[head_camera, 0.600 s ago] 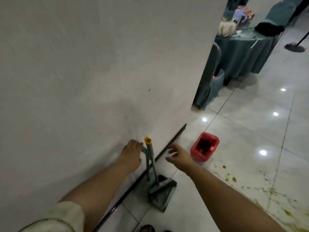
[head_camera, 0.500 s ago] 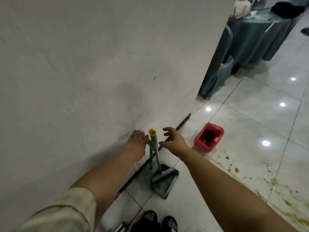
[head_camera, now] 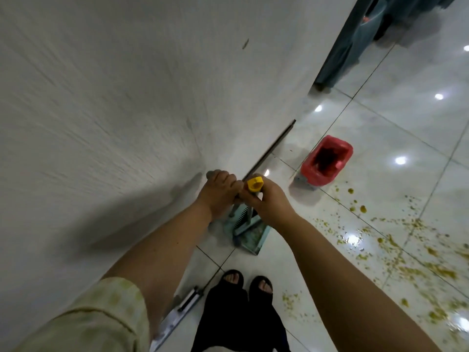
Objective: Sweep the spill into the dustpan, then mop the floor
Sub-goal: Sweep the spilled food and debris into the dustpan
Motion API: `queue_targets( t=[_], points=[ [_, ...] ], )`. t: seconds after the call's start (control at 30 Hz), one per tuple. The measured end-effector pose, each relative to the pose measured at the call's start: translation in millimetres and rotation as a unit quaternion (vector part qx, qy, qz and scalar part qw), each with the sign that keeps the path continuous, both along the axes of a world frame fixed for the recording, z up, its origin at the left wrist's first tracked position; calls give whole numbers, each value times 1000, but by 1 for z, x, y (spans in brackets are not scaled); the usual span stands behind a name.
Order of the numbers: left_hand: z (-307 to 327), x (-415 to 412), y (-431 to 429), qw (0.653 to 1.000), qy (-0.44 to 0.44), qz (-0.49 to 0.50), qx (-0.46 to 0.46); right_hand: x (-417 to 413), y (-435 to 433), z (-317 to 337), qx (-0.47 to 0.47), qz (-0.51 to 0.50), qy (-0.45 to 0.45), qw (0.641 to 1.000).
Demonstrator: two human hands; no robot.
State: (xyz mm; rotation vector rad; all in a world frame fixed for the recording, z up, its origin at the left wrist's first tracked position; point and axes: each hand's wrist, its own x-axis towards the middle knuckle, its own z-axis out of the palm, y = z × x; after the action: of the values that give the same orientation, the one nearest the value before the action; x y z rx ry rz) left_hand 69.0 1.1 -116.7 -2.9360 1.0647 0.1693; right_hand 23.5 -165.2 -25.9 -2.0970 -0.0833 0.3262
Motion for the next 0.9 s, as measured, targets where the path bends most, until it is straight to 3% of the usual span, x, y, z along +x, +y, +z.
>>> queue_targets(
  t=[0.17,0.23,0.3,0.37,0.47,0.6,0.67,0.9],
  points=[
    [-5,-16,15,998,-33,23,-44,-12,-62,9,36,-133,39,990],
    [-3,-22,11,999,-16,31,-38,-15,-90,12,-59,-104,32,992],
    [-1,-26,4,999,-7,40,-26,-22,-108,15,-151,-57,89,983],
    [-1,-25,3,998,3,48,-27,-35,-115,19,-90,-62,208,972],
    [-4,-28,7,998,-7,39,-44,-61,-124,25,96,-104,319,937],
    [-6,-39,6,998,-32,30,-45,-99,-128,25,298,-260,409,822],
    [-5,-43,4,998,-32,31,-40,-111,-119,23,315,-306,428,790],
    [2,-62,4,995,-31,48,-78,-136,-103,38,333,-366,421,760]
  ],
)
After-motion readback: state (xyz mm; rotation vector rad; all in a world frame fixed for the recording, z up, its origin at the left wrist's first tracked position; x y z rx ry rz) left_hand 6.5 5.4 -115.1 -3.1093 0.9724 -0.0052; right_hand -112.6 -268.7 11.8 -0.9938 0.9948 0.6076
